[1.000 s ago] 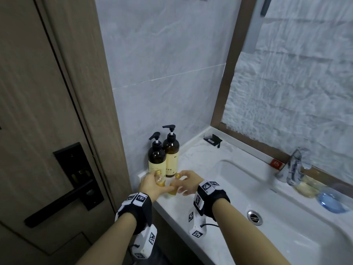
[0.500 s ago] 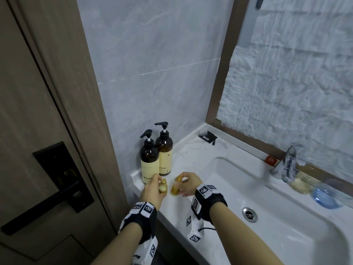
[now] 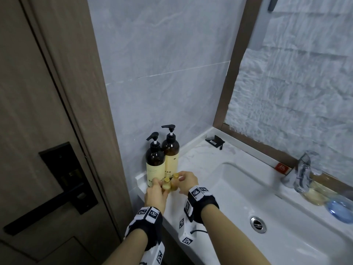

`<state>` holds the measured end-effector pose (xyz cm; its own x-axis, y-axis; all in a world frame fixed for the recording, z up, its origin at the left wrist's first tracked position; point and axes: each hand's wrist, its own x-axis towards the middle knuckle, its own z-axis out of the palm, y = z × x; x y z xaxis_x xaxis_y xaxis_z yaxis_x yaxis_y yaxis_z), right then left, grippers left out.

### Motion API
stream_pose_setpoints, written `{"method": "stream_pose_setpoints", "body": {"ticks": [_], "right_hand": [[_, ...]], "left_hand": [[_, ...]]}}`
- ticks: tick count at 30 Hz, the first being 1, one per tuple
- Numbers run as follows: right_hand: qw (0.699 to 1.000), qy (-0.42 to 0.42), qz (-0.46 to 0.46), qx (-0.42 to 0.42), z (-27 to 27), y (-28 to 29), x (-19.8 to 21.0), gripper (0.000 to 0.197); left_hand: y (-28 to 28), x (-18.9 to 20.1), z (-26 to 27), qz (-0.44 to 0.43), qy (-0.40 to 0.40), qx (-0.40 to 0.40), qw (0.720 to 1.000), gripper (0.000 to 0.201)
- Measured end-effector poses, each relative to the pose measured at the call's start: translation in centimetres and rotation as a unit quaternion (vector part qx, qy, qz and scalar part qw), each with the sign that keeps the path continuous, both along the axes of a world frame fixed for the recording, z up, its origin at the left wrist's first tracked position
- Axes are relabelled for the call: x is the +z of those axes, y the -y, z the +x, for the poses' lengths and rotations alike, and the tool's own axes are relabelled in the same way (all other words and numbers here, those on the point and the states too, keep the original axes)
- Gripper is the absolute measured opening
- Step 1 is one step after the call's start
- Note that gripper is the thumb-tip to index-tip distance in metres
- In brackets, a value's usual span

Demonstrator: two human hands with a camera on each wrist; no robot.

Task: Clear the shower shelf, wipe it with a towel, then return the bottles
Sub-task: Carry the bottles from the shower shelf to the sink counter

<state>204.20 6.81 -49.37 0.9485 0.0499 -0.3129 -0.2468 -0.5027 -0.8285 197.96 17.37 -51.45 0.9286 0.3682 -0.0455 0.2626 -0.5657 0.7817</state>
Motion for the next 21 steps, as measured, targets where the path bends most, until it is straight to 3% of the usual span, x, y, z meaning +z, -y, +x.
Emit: {"method": "stream_pose_setpoints", "body": {"ticks": [5,12,17,21], "right_hand": [[1.0,0.015,0.008,-0.013,0.0,-0.6,-1.4,0.032],[0.999,-0.025,-0.004,-0.021,-0.2,0.1,-0.9,0.049],[0.999,-0.031,-0.003,-0.044,-0.9,2.0,1.4,0.045],[0.997,-0.028,0.01,-0.075,-1.3,3.8,4.9,0.036]], "left_hand": [[-0.4,-0.3,-0.1,-0.049,0.009,0.014,0.999,0.024],[-0.8,0.2,-0.1,-0.043,-0.008,0.001,0.999,0.026],[-0.4,3.1,-0.2,-0.04,-0.055,-0.042,0.997,0.019],[1.1,7.1,0.9,-0.066,-0.048,-0.083,0.993,0.018]]}}
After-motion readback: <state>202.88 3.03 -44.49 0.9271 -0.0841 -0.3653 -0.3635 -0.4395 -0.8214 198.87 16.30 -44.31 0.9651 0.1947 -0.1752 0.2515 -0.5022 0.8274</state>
